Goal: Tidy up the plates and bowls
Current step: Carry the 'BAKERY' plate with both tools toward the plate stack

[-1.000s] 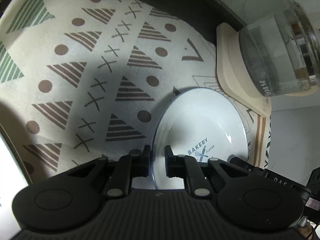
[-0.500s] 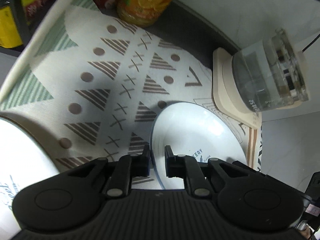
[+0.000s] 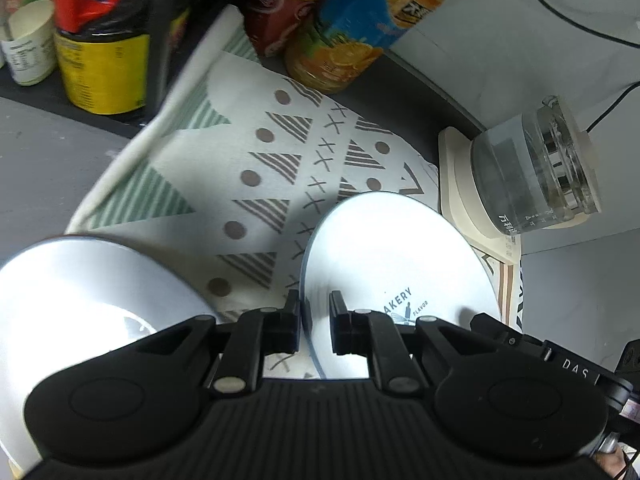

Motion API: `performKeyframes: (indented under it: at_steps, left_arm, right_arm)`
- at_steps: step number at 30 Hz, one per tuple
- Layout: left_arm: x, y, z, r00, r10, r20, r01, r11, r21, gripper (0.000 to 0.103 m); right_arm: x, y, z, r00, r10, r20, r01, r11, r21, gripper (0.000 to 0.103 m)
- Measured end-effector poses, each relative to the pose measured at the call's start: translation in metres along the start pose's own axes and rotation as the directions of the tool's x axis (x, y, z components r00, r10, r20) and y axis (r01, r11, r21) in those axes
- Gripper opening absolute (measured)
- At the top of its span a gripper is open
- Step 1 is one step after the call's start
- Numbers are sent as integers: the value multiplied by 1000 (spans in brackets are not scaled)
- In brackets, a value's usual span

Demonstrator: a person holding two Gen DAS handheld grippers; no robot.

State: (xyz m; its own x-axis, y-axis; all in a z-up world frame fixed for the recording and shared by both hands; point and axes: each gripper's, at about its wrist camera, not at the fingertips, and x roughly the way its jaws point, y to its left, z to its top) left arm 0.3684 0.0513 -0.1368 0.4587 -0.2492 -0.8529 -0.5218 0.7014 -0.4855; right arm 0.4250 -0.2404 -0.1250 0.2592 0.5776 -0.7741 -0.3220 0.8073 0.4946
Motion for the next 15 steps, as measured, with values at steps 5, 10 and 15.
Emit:
performKeyframes:
  at_steps: [5, 10, 15]
  left_arm:
    - [-15, 16, -4, 1000, -8, 5, 8, 1000, -5, 12]
    - [-27, 32, -10, 1000, -2, 15, 2, 1000, -10, 12]
    - [-37, 48, -18, 1000, 1, 17, -1, 1000, -16, 12]
  right_arm:
    - [-2, 14, -11, 1000, 7, 2, -7, 1000, -1, 13]
    - [0, 29, -22, 1000, 12, 0, -12, 1000, -8, 13]
    - [2, 43, -35, 1000, 17, 1, -17, 1000, -10, 13]
